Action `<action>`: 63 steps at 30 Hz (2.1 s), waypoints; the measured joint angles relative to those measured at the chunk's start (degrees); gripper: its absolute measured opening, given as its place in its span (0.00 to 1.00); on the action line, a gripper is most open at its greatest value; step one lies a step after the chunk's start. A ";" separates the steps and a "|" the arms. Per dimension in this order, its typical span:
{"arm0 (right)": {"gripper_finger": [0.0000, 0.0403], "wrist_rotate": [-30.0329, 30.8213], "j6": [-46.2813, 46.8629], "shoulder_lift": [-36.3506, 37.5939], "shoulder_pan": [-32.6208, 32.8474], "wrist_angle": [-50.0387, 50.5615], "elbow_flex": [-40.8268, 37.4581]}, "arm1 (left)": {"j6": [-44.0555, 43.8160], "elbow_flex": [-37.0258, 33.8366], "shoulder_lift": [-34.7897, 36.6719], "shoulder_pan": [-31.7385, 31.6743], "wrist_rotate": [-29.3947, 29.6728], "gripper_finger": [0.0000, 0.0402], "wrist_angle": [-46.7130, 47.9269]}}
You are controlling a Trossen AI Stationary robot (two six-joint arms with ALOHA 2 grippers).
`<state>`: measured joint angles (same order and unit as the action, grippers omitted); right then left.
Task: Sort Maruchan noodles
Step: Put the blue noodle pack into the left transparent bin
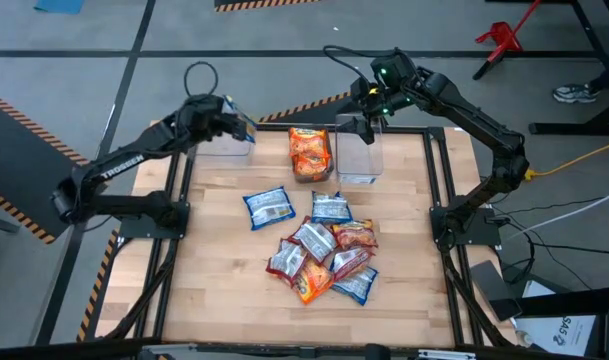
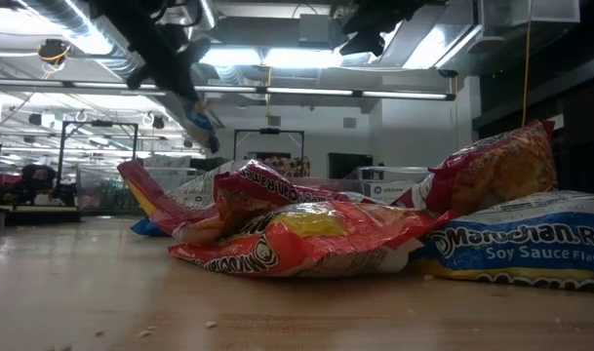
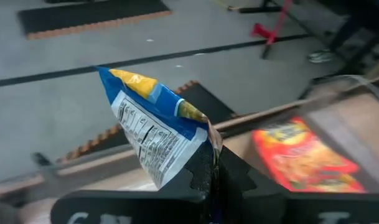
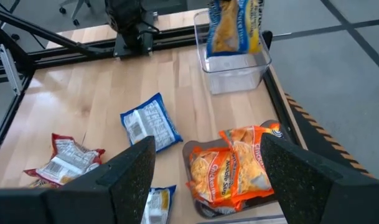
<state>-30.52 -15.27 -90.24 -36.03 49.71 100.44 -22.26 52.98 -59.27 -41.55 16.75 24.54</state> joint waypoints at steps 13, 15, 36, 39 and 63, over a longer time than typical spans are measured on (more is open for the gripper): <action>0.69 0.09 0.00 0.00 0.00 -0.04 0.00 | 0.99 -11.81 -0.83 -11.81 -7.88 0.00 -12.92; 0.69 0.09 0.00 0.02 0.00 -0.04 0.00 | 0.70 -14.12 -0.83 -12.44 -8.01 0.00 -14.76; 0.69 2.32 0.00 0.02 0.01 -0.23 0.00 | -8.27 -32.71 -3.78 -12.48 -9.53 0.00 -42.16; 0.69 2.49 0.00 0.02 0.00 -0.26 0.00 | -8.76 -32.71 -6.49 -12.47 -10.00 0.00 -43.81; 0.69 2.49 0.00 0.02 0.02 -0.26 0.00 | -7.48 -32.09 -14.55 -12.38 -20.52 0.27 -43.24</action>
<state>-28.03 -15.27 -90.21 -36.01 49.45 100.44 -29.74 20.89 -73.82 -53.93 -3.77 -18.70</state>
